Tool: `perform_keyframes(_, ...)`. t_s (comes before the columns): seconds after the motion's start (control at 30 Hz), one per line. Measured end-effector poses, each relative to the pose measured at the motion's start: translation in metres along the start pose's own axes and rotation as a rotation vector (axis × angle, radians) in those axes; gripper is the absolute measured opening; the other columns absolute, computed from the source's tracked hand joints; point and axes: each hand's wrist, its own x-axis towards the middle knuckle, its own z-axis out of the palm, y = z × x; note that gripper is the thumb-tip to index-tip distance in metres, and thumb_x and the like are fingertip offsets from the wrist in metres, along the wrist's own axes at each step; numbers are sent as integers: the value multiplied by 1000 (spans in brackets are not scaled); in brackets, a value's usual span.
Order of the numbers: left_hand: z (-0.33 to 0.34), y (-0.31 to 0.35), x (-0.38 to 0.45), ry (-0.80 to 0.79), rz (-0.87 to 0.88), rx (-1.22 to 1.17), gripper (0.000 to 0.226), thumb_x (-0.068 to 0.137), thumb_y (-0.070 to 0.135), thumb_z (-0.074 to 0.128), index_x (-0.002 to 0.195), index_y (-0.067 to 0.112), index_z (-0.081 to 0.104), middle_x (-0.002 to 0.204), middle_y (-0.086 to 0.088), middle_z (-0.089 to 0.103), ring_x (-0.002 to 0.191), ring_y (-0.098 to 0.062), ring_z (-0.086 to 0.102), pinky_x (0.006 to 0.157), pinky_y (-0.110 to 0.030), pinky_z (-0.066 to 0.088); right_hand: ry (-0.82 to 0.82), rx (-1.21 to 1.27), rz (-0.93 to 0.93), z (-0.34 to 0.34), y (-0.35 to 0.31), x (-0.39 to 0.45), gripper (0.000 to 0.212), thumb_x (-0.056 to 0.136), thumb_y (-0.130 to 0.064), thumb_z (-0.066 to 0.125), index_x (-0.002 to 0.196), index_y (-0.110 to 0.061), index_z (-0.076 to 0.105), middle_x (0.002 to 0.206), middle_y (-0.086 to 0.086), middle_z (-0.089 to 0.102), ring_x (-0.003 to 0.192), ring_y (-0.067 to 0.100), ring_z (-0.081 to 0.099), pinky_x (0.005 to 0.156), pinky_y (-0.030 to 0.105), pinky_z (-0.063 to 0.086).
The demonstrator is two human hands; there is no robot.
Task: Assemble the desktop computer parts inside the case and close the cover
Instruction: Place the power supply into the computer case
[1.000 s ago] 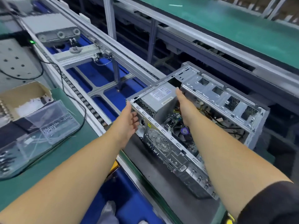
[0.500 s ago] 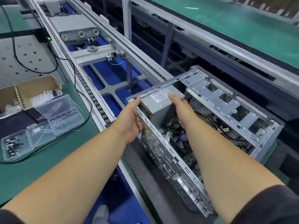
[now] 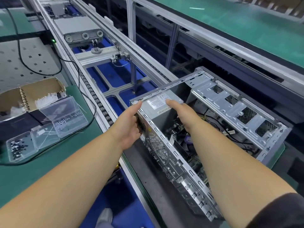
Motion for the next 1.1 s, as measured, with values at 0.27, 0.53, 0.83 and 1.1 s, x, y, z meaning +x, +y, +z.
perform_keyframes(0.27, 2, 5, -12, 44, -49, -1, 92, 83, 67, 54, 150, 8, 33, 148, -8, 46, 137, -27, 41, 119, -44, 22, -65, -67, -54, -9, -8, -4, 56, 59, -67, 76, 102, -31, 75, 92, -23, 74, 97, 3, 64, 70, 23, 38)
perform_keyframes(0.53, -1, 11, -14, 13, -88, -136, 123, 65, 66, 72, 155, 8, 12, 161, -12, 18, 147, -29, 20, 120, -50, 17, -33, -56, -44, -7, -6, -6, 70, 58, -71, 76, 112, -27, 71, 107, -13, 73, 102, 9, 65, 77, 29, 43)
perform_keyframes(0.83, -10, 22, -13, 17, -141, -29, 110, 70, 70, 67, 150, 4, 29, 152, -20, 37, 138, -36, 38, 117, -51, 26, -65, -108, -13, -9, -8, -5, 85, 57, -73, 74, 123, -21, 66, 119, -6, 69, 111, 15, 62, 90, 37, 43)
perform_keyframes(1.1, -8, 18, -9, 279, -201, 48, 76, 88, 59, 58, 137, 2, 47, 134, -19, 56, 115, -33, 59, 107, -45, 42, -70, -108, -2, -9, -9, -10, 64, 59, -71, 75, 104, -25, 75, 99, -10, 76, 98, 13, 67, 84, 33, 45)
